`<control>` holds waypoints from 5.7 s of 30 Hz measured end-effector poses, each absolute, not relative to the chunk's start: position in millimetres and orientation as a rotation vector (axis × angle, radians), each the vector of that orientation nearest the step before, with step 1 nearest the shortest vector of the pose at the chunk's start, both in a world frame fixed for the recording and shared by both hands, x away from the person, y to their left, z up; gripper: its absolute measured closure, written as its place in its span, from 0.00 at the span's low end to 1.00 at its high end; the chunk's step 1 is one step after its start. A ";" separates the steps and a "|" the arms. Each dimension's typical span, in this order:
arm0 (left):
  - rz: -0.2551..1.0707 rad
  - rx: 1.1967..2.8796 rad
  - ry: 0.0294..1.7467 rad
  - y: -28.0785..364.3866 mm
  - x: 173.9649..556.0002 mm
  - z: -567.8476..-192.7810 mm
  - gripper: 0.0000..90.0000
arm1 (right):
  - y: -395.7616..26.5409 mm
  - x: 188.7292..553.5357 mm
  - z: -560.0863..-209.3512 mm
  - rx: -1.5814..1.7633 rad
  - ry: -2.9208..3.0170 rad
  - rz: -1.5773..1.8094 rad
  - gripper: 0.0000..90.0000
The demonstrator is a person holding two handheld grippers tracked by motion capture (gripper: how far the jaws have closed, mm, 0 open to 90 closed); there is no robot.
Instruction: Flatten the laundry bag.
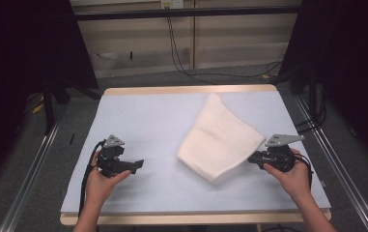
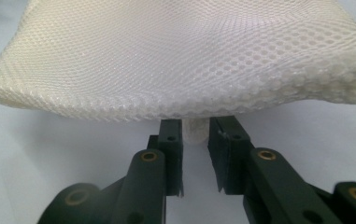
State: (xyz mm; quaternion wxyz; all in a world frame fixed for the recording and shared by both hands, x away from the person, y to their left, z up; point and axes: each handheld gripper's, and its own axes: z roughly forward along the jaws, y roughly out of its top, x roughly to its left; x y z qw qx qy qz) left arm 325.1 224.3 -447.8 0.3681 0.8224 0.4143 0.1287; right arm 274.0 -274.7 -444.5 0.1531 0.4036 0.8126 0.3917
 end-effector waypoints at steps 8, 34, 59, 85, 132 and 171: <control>0.310 2.126 1.045 220.1 324.3 -447.9 0.09 | -268.2 279.8 -437.2 1.140 2.358 1.129 0.97; 0.200 2.149 0.921 191.3 317.8 -448.7 0.09 | -222.1 302.5 -420.0 1.069 2.418 1.207 1.00; 0.070 2.186 0.642 96.3 315.2 -444.1 0.10 | -214.1 304.7 -420.5 1.069 2.455 1.213 1.00; 0.199 2.276 0.661 79.0 327.3 -442.8 1.00 | -220.6 300.2 -429.2 1.089 2.458 1.229 1.00; -0.034 2.178 0.865 83.9 325.7 -435.0 0.93 | -236.6 291.2 -464.3 1.164 2.453 1.168 0.99; 0.135 2.089 1.185 182.9 366.8 -435.1 0.84 | -240.2 290.3 -465.7 1.154 2.447 1.123 0.99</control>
